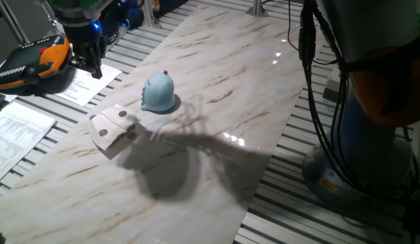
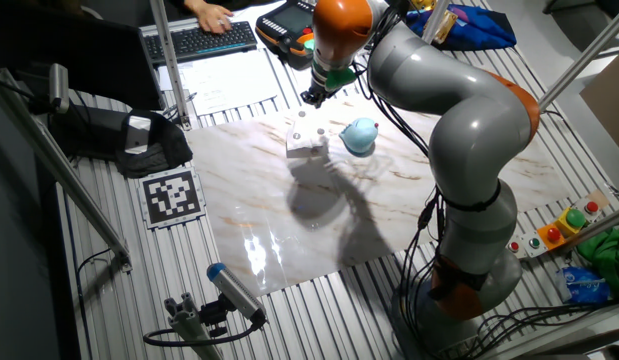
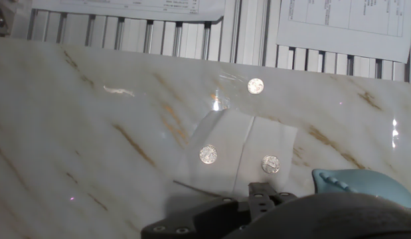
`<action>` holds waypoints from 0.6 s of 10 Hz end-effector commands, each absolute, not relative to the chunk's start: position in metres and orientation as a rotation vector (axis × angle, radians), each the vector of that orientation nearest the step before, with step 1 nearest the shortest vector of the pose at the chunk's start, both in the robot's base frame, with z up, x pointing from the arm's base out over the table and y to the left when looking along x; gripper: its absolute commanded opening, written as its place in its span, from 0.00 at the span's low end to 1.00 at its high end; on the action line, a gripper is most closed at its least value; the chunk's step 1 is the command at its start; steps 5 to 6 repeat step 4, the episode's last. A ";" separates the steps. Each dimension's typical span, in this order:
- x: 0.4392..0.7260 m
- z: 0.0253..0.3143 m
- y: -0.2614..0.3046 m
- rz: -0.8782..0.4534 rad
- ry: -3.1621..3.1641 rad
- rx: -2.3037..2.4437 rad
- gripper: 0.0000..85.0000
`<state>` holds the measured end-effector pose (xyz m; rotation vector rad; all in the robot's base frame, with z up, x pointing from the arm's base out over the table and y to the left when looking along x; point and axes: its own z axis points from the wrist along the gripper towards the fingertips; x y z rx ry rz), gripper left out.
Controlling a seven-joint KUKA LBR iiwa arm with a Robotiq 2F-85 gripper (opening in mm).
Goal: Drop coins into a piggy bank
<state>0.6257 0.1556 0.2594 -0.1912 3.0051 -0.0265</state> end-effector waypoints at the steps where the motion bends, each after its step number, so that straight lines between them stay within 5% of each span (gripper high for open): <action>1: 0.626 0.259 0.156 -0.030 3.004 -0.191 0.00; 6: 0.626 0.259 0.156 -0.040 3.001 -0.189 0.00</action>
